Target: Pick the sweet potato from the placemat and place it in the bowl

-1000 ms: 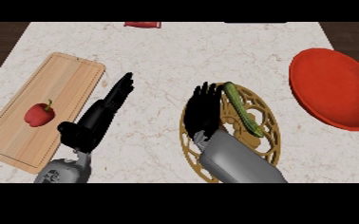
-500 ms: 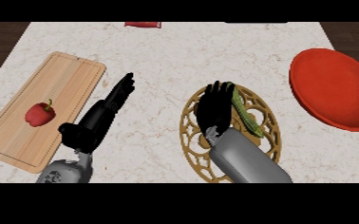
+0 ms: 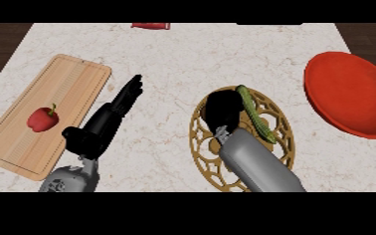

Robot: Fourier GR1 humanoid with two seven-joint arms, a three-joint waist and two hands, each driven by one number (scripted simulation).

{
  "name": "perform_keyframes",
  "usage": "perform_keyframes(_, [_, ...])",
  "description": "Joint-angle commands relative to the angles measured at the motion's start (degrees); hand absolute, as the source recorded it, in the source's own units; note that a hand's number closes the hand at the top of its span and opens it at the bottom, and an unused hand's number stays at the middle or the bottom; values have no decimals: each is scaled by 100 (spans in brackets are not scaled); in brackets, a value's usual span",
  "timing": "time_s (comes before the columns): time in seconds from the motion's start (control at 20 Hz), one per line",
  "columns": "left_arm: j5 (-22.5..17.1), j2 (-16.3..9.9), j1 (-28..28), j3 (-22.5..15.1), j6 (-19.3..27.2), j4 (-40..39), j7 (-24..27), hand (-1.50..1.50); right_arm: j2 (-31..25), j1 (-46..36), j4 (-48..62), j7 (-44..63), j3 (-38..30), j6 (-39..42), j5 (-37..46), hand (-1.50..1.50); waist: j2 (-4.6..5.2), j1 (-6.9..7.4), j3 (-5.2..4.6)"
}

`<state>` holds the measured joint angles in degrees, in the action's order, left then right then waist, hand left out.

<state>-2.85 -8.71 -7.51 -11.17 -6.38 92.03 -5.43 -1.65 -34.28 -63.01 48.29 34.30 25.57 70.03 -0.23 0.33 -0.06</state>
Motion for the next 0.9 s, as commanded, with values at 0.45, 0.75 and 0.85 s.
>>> perform_keyframes(0.45, [224,113,370,87,-68,28,246,0,-678,893,-953,-1613,-389,-885,-123,150,-3,-116,10])
perform_keyframes(0.75, [56,65,286,237,-193,-12,200,0,-1988,2131,-2554,-2956,-1111,-1215,-1009,150,-11,-214,6])
perform_keyframes(0.85, [155,104,139,199,-94,122,-47,0,-2208,2476,-2930,-2986,-1252,-1644,-846,150,-6,-166,8])
